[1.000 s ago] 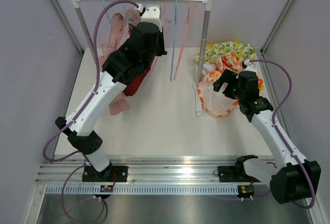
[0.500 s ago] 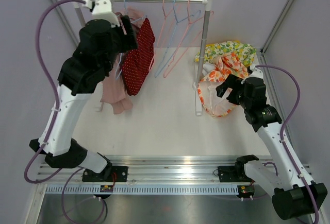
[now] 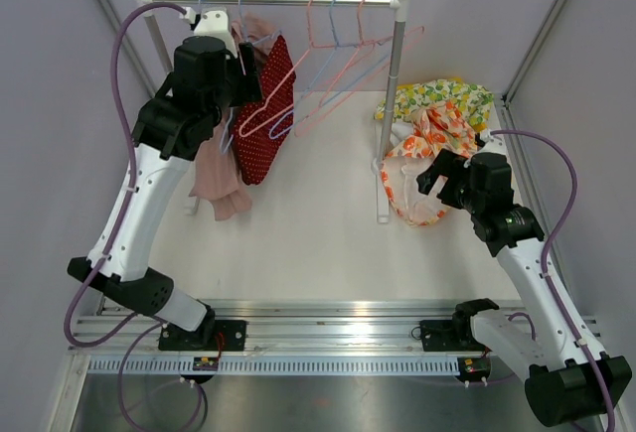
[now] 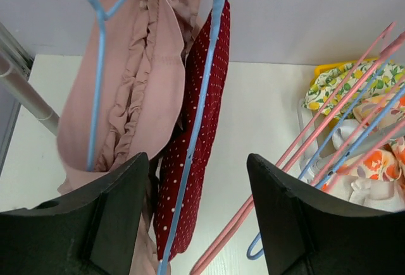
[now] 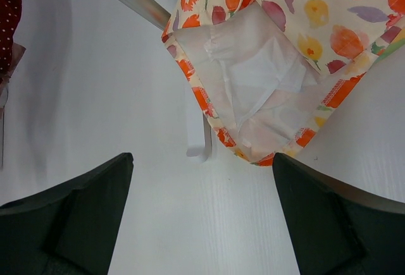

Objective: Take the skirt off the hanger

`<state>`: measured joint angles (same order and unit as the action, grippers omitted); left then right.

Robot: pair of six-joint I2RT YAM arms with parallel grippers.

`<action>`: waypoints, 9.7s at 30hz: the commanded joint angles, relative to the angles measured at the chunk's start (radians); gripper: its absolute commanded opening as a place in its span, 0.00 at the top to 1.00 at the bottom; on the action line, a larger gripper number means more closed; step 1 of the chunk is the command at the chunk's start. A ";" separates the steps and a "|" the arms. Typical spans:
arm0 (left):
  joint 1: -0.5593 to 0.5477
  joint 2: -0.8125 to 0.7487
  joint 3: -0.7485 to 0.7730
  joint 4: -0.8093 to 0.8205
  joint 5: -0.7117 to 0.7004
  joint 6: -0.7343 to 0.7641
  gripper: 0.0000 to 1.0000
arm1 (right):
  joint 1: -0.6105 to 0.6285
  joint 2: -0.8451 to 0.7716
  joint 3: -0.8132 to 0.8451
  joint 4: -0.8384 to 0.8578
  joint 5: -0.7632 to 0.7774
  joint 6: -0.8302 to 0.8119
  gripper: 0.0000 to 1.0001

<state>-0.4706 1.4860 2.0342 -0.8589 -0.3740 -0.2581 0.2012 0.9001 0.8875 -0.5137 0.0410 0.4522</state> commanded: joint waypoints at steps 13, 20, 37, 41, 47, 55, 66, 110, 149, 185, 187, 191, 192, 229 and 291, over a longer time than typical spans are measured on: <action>0.075 0.043 -0.029 0.100 0.101 0.006 1.00 | 0.007 -0.023 0.011 0.030 -0.073 -0.026 0.01; 0.072 0.014 0.153 -0.003 0.129 -0.010 1.00 | 0.189 -0.003 0.163 0.039 -0.006 -0.061 0.01; 0.003 -0.096 0.159 -0.040 0.145 -0.096 1.00 | 1.070 0.637 0.876 0.049 0.545 -0.173 0.00; -0.010 -0.116 0.150 -0.048 0.145 -0.101 1.00 | 1.084 0.726 0.965 0.050 0.540 -0.179 0.01; -0.011 -0.156 0.138 -0.058 0.144 -0.096 1.00 | 1.086 0.799 0.993 0.096 0.547 -0.185 0.01; -0.011 -0.205 0.078 -0.042 0.135 -0.098 1.00 | 1.086 0.885 0.986 0.156 0.536 -0.164 0.21; -0.010 -0.216 0.086 -0.045 0.096 -0.069 1.00 | 1.093 0.769 0.693 0.196 0.550 -0.077 1.00; -0.010 -0.267 -0.126 0.038 0.073 -0.047 1.00 | 0.120 0.393 0.852 0.196 0.651 -0.541 1.00; -0.071 0.139 0.040 0.185 0.205 -0.144 0.94 | 0.044 0.266 -0.047 0.172 0.195 0.037 0.00; -0.091 -0.167 -0.101 0.241 0.368 -0.329 1.00 | 0.055 0.072 -0.087 0.057 0.184 0.049 0.01; -0.091 -0.159 -0.108 0.251 0.395 -0.336 1.00 | 0.055 0.072 -0.088 0.058 0.183 0.049 0.00; -0.091 -0.126 -0.108 0.293 0.421 -0.334 1.00 | 0.053 0.071 -0.097 0.066 0.183 0.051 0.01; -0.089 -0.115 -0.094 0.313 0.429 -0.334 1.00 | 0.053 0.072 -0.101 0.066 0.183 0.051 0.01; -0.088 -0.105 -0.076 0.180 0.258 -0.231 0.15 | 0.055 0.040 -0.093 0.030 0.188 0.054 0.00; 0.340 -0.127 0.095 0.167 0.514 -0.179 1.00 | 0.889 0.337 0.755 -0.034 0.265 -0.171 0.01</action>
<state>-0.1226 1.3960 2.1292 -0.8806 0.1432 -0.4438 0.9409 1.1252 1.5349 -0.5179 0.1680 0.3458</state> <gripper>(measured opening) 0.025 0.993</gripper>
